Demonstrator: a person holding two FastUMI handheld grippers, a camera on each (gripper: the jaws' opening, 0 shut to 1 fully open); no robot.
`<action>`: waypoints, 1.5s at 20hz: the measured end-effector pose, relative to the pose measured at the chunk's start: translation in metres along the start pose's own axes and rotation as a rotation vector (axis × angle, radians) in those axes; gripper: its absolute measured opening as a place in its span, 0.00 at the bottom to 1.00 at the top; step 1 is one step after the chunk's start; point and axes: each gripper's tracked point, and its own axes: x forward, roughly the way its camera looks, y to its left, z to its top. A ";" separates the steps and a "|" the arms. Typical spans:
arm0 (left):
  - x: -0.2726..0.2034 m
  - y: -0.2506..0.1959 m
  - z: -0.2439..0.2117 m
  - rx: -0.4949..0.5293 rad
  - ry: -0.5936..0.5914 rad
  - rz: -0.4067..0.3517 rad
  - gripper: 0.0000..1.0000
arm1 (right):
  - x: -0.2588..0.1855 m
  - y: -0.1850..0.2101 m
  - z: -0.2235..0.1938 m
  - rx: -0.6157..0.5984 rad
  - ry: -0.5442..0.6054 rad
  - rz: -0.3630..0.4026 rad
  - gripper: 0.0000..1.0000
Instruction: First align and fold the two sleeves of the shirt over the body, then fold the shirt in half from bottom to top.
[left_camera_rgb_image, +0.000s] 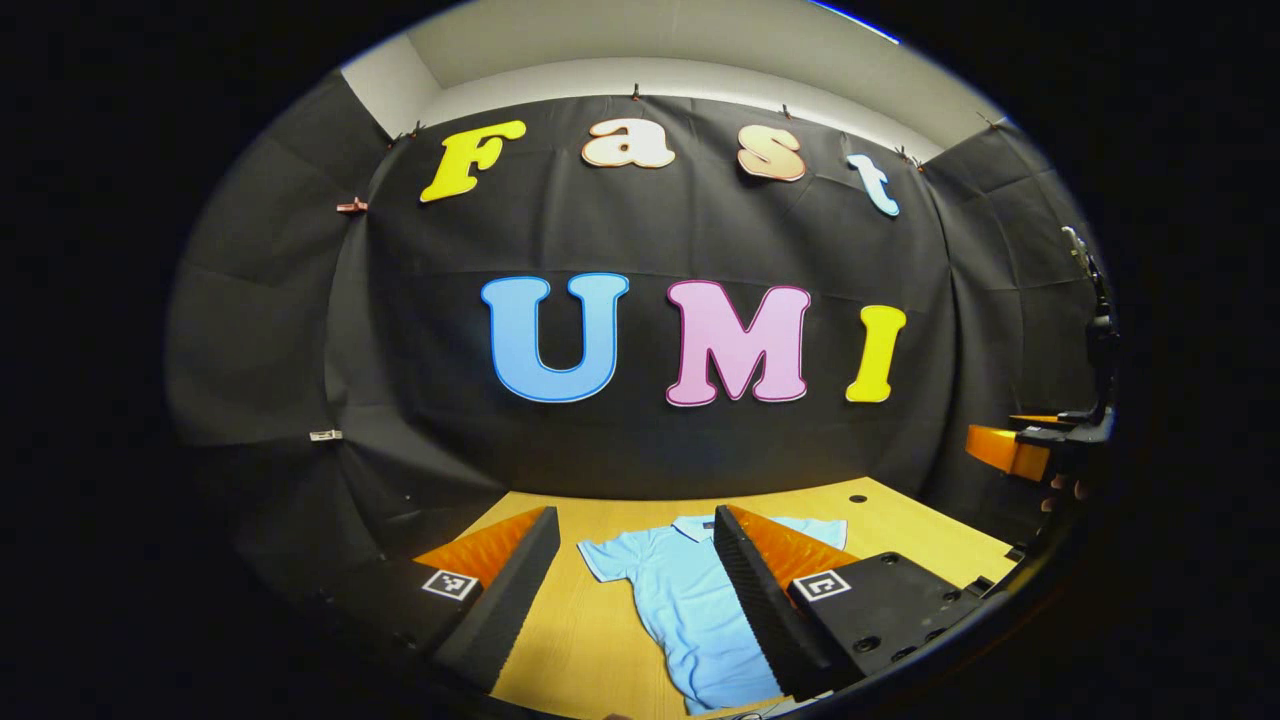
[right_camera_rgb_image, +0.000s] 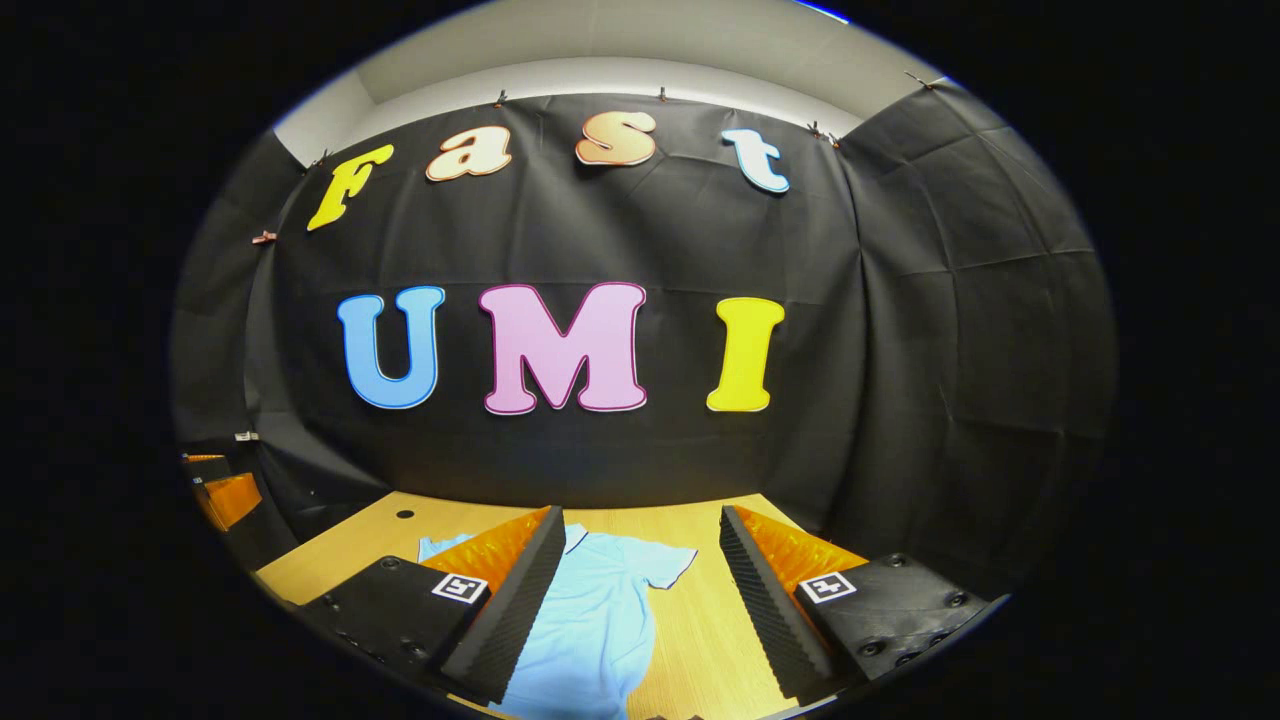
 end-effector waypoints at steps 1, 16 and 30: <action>0.001 -0.001 0.001 0.001 -0.001 -0.001 0.98 | 0.002 -0.002 0.000 -0.002 0.003 -0.004 0.97; 0.059 -0.004 -0.029 -0.023 0.082 0.026 0.99 | 0.108 -0.005 -0.074 -0.062 0.199 0.072 0.97; 0.142 -0.010 -0.084 -0.055 0.224 0.160 0.99 | 0.294 -0.035 -0.204 -0.114 0.447 0.144 0.97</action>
